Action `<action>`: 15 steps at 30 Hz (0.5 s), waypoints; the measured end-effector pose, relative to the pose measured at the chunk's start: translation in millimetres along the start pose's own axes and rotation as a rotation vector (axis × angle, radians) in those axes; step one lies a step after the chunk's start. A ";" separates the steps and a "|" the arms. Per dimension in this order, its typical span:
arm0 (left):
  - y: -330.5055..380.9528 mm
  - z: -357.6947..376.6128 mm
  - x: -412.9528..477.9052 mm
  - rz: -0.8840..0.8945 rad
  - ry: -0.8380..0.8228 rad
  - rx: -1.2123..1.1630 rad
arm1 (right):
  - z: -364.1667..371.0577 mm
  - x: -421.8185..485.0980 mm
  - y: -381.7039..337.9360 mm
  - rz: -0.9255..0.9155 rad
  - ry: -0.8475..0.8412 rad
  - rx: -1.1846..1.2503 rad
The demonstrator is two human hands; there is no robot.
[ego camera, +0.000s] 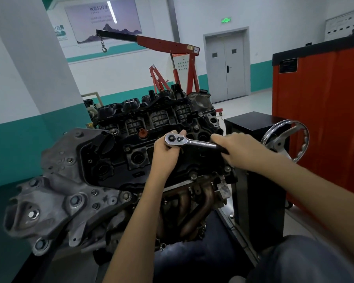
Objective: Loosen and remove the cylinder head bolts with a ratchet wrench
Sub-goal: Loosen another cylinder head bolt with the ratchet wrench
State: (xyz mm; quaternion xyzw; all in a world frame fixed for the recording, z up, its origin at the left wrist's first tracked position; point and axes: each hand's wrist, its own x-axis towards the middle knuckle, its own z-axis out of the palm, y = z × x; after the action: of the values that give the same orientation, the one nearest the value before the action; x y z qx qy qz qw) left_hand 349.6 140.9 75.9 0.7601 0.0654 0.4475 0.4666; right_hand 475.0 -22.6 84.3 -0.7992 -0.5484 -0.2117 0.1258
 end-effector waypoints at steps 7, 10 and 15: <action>-0.2 21.9 -0.5 -0.010 0.207 0.003 | 42.0 -56.5 -96.4 0.238 -0.177 1.239; 0.2 22.1 -1.0 -0.077 0.250 -0.069 | 41.3 -49.8 -107.3 0.276 -0.359 1.673; 2.6 10.1 2.4 0.000 0.043 0.081 | 21.7 -25.9 -44.2 0.260 -0.486 1.215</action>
State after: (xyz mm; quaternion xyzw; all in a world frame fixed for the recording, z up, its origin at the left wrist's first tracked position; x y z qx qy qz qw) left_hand 357.6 134.1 77.7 0.7685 0.0934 0.4608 0.4339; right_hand 430.3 -18.3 51.5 -0.6707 -0.4822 0.3381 0.4510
